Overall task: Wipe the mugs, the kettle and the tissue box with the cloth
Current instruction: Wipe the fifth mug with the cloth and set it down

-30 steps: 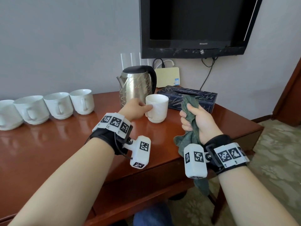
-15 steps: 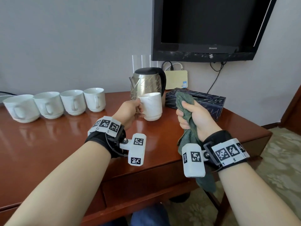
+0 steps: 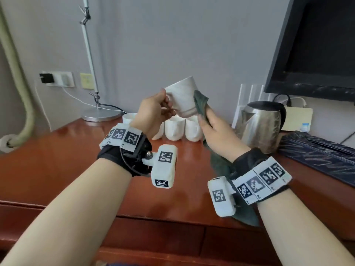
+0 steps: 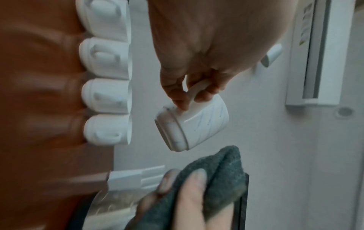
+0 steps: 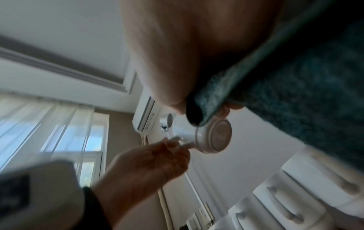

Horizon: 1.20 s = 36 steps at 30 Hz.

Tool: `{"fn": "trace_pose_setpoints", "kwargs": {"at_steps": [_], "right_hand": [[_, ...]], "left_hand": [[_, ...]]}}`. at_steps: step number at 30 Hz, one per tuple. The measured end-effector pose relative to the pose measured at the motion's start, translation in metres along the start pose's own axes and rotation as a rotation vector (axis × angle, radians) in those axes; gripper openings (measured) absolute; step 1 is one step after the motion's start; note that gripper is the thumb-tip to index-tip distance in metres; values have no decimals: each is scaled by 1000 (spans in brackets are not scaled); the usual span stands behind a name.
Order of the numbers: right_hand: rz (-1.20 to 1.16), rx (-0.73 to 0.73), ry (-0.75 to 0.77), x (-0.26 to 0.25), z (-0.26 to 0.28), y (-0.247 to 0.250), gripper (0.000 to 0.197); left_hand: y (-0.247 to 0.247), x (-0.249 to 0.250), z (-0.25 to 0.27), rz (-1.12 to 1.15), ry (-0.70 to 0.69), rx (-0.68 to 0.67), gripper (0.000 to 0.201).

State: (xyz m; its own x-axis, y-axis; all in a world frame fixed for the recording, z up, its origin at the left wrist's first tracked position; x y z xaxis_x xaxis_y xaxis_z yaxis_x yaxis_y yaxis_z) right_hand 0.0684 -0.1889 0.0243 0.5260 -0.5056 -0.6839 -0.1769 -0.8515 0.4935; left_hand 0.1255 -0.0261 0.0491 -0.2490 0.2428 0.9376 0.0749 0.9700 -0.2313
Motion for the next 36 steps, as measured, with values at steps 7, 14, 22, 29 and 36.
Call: {"fn": "trace_pose_setpoints", "kwargs": {"at_steps": [7,14,22,29,36], "right_hand": [[557,-30,219,7,-72,-66,58],[557,111,296,38,-123,-97,55],[608,72,391,60,-145,-101,59],[508,227,342,64,-150,-93,50],[598,171,384,56,-146,-103,64]], "left_hand": [[57,21,-40,72,17,112,42],[68,22,-88,86,26,188,44],[61,30,-116,-23,86,260,50],[62,28,-117,135,38,201,45],[66,14,-115,562,107,9,43]]}}
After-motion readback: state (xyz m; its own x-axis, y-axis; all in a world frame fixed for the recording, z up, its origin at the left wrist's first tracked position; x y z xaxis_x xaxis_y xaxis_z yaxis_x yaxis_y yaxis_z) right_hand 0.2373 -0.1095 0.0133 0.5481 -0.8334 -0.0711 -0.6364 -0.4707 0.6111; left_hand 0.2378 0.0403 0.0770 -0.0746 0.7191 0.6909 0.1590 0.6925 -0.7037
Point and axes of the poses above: each hand's wrist, its own z-axis away from the middle knuckle, its own y-axis out of the back of the hand, x = y × z, the point moved 1 cm from there along -z, towards the middle knuckle, and after that the axes turned 9 degrees about -z, right-handed, at the moved point
